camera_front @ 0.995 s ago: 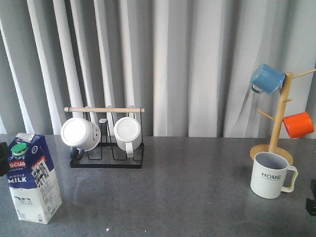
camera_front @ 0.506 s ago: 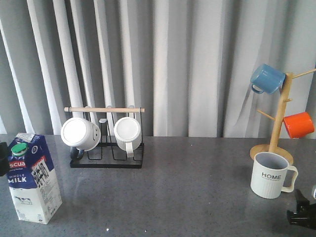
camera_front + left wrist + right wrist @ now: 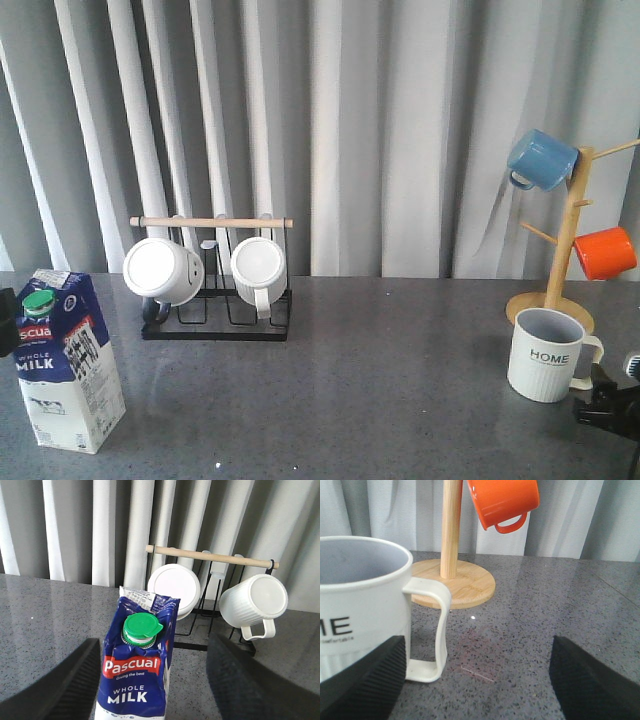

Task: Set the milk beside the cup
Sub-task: 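Close the right gripper on the white HOME mug's body, then carry the held mug with the right gripper toward the table center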

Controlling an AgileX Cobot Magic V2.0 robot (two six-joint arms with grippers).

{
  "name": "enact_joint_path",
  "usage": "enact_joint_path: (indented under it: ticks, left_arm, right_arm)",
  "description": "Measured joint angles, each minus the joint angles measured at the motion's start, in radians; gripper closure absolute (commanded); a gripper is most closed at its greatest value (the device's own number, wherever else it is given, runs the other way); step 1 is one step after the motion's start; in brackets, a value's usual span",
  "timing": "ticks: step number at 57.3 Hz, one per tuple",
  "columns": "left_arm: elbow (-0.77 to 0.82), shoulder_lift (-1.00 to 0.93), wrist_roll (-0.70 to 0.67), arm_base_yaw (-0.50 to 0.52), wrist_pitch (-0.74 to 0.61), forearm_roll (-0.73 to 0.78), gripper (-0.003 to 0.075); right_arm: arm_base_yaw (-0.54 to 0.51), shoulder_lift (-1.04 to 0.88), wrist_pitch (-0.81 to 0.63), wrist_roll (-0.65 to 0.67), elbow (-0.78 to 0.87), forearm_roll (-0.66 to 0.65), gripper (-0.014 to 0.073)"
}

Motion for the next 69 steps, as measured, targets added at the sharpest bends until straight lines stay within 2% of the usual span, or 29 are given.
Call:
enact_joint_path:
  ticks: [69]
  left_arm:
    - [0.000, 0.000, 0.000, 0.000, 0.000, 0.000, 0.0271]
  right_arm:
    - [-0.011, 0.192, 0.112, 0.000, -0.243, -0.003, 0.0019]
